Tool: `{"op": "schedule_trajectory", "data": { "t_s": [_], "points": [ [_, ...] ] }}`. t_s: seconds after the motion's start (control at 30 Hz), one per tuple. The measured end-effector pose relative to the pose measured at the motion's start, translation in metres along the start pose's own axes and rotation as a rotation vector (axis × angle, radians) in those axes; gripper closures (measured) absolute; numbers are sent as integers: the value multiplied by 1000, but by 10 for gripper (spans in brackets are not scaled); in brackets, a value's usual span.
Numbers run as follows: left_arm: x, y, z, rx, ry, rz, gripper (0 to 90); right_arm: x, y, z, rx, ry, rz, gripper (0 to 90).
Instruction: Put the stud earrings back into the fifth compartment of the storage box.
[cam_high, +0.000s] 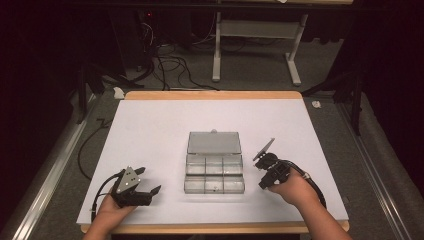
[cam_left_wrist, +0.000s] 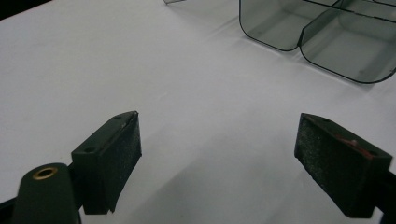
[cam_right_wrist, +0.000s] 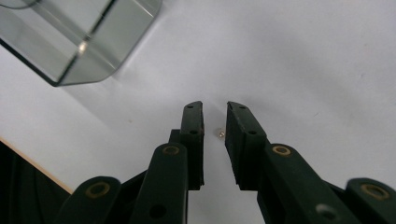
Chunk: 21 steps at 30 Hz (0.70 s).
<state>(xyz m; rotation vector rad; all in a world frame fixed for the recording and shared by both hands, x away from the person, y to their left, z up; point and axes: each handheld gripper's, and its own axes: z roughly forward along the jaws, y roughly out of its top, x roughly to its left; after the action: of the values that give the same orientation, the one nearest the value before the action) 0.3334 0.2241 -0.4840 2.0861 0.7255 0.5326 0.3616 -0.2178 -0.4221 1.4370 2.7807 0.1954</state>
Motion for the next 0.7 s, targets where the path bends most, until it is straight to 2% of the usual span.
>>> {"op": "schedule_trajectory", "data": {
  "t_s": [0.13, 0.2, 0.37, 0.4, 0.7],
  "points": [
    [0, 0, 0, 1, -1, 0, 153, -2, -2, 6, 12, 5, 22, 785],
    [0, 0, 0, 2, -2, 0, 153, -3, -3, 8, 7, 5, 7, 791],
    [0, 0, 0, 2, -3, 0, 153, -3, -2, 11, 13, 9, 21, 796],
    [0, 0, 0, 2, -3, 0, 153, -4, -2, 12, 12, 6, 8, 800],
    [0, 0, 0, 0, -6, 1, 153, -5, -3, 15, 16, 2, -6, 828]
  ]
}}
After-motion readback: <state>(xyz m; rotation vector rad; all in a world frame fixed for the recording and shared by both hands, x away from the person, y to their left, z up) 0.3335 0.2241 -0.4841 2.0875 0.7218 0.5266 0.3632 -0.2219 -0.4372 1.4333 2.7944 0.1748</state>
